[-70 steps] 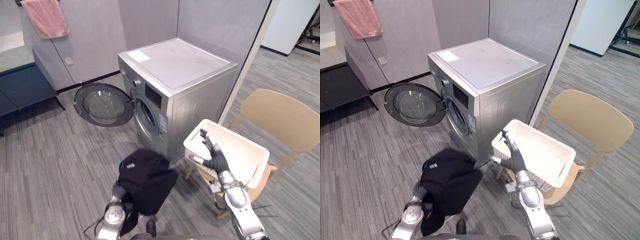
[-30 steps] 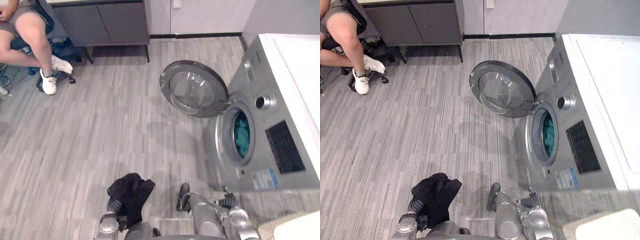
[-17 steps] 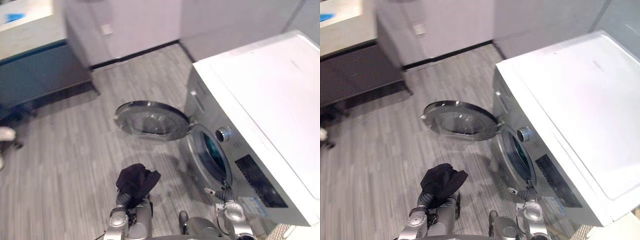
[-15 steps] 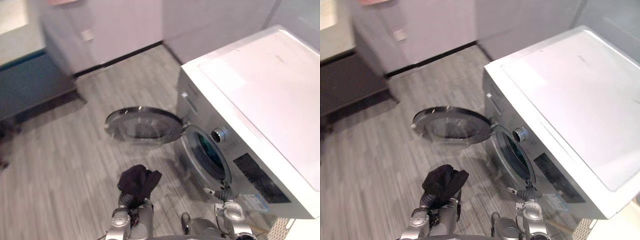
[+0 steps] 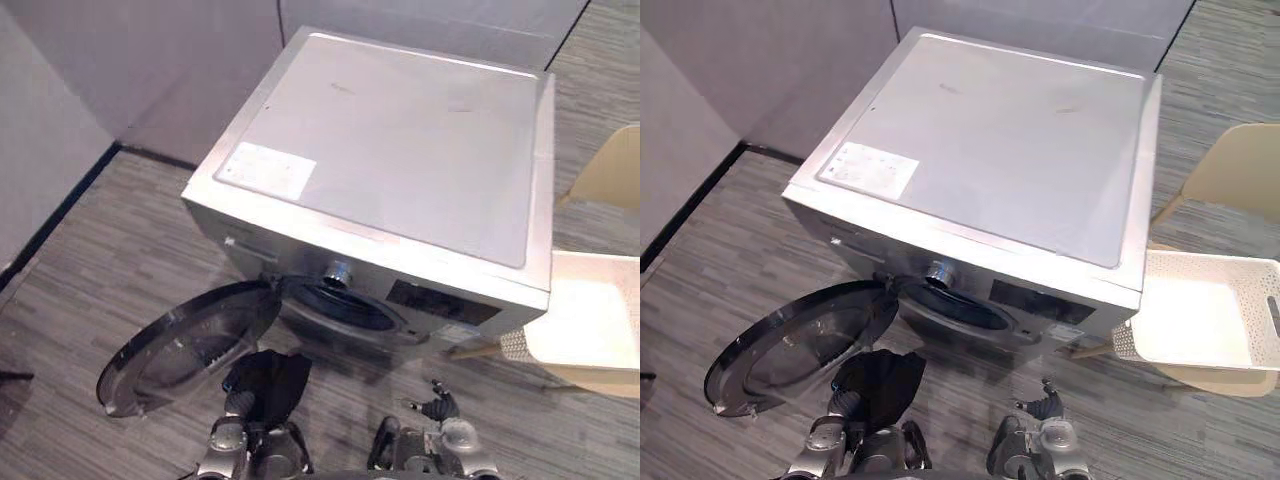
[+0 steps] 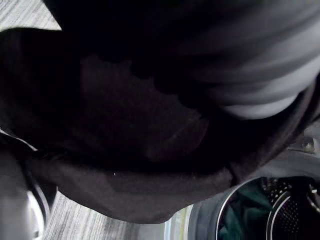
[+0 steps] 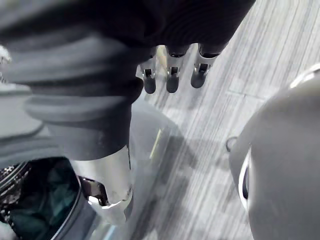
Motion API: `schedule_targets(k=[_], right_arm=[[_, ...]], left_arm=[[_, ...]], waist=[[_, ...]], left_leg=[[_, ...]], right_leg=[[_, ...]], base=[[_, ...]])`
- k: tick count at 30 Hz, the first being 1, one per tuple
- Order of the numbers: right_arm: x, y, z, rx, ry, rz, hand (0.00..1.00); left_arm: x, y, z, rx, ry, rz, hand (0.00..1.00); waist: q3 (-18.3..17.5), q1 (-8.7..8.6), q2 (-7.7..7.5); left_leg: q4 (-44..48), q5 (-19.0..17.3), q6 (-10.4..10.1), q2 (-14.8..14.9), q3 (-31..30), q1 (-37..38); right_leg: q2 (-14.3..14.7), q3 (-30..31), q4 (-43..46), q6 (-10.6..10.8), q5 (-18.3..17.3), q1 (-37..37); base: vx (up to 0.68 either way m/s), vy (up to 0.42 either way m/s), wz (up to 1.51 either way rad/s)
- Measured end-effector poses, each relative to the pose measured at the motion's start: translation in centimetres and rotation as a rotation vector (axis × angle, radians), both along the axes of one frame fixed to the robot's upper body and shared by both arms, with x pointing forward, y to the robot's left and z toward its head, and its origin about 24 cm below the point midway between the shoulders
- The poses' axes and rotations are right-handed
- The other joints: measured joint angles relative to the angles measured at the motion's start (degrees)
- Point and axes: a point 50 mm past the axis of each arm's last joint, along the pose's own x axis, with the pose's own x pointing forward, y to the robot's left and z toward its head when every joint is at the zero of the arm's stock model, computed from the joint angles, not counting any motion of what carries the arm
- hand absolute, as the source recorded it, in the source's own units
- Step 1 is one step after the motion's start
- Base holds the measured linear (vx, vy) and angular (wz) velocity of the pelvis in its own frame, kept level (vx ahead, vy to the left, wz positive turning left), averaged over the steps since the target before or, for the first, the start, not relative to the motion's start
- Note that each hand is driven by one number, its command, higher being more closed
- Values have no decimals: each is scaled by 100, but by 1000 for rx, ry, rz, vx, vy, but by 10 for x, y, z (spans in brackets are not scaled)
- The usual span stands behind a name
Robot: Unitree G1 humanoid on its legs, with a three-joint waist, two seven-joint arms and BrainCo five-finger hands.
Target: Pick up the laundry basket with both hands and put the clothes into the washing machine.
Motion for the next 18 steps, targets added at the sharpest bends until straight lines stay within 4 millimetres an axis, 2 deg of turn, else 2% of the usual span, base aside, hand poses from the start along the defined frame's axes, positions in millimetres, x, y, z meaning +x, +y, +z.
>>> schedule_targets(k=[1, 2, 3, 4, 5, 6, 7, 8, 9, 11, 12, 16, 18], right_arm=[[0, -4, 0, -13, 1, -3, 0], [0, -7, 1, -31, -3, -14, 0], [1, -8, 2, -35, -6, -16, 0], [4, -12, 4, -47, -18, -26, 0], [4, -15, 5, -55, -23, -48, 0], [2, -17, 4, -56, -17, -72, 0], [0, -17, 3, -57, -11, -74, 0], [-1, -20, 3, -66, -7, -76, 0], [-1, -16, 2, -55, -4, -79, 0], [-4, -11, 1, -39, 1, -90, 0], [-2, -13, 2, -41, -9, -94, 0], [16, -12, 13, -42, -93, -89, 0], [38, -9, 28, -41, -186, -92, 0]], left_arm=[[-1, -2, 0, -6, 2, 0, 100], [-4, -5, -2, -11, 13, -8, 100], [-4, -7, -2, -12, 12, -18, 100], [-3, -10, -2, -17, 7, -28, 100], [-2, -12, -1, -18, 4, -34, 100], [2, -12, 1, -18, -15, -37, 100], [2, -13, 1, -19, -17, -39, 100], [1, -14, 1, -20, -13, -42, 100], [5, -12, 2, -3, -18, -68, 100], [15, -7, 8, 18, -46, -85, 100], [20, -5, 11, 26, -64, -89, 100], [43, -13, 29, 26, -172, -117, 100], [68, -17, 51, 26, -290, -109, 100]], waist=[[38, 19, 68], [102, 36, 110], [161, 57, 29], [188, 43, 20], [227, 42, 31], [277, 39, 32], [297, 42, 47], [275, 48, 173], [330, 25, 15], [394, 30, -179], [464, 36, -219], [750, 45, -181], [1009, 43, -221]], left_leg=[[355, 34, 3, 106, -154, -66], [1214, 406, 78, 204, -535, -361], [1403, 283, 7, 159, -686, -534], [1294, -46, -146, -22, -973, -671], [1007, -156, -187, -160, -1181, -725], [290, -162, -199, -393, -1476, -716], [-116, -89, -243, -474, -1607, -629], [-680, 161, -292, -509, -1751, -518], [-691, -43, -262, -559, -1652, -441], [-684, -60, -232, -687, -1551, -476], [-518, -144, -146, -761, -1519, -543], [388, -497, -25, -685, -1477, -1060], [1102, -784, 43, -583, -1391, -1662]], right_leg=[[78, 49, -51, -12, 7, 103], [152, 290, -143, -31, 17, 294], [126, 374, -170, -41, 26, 324], [66, 550, -158, -52, 34, 325], [55, 681, -140, -52, 34, 325], [58, 908, -104, -50, 34, 321], [69, 979, -69, -41, 32, 314], [191, 1109, -12, 52, 10, 268], [135, 1302, 80, 237, -108, 176], [-57, 1355, 282, 311, -157, 3], [-177, 1397, 569, 385, -258, -135], [-312, 1562, 1691, 422, -562, -829], [-377, 1737, 2577, 452, -843, -1559]], base=[[149, -20, -65], [108, 24, -63], [125, 58, -78], [128, 91, -69], [141, 154, -95], [107, 167, -85], [102, 227, -90], [84, 212, -77], [79, 191, -60], [47, 133, -18], [31, 126, -1], [-74, 83, -8], [-189, 32, -27]])
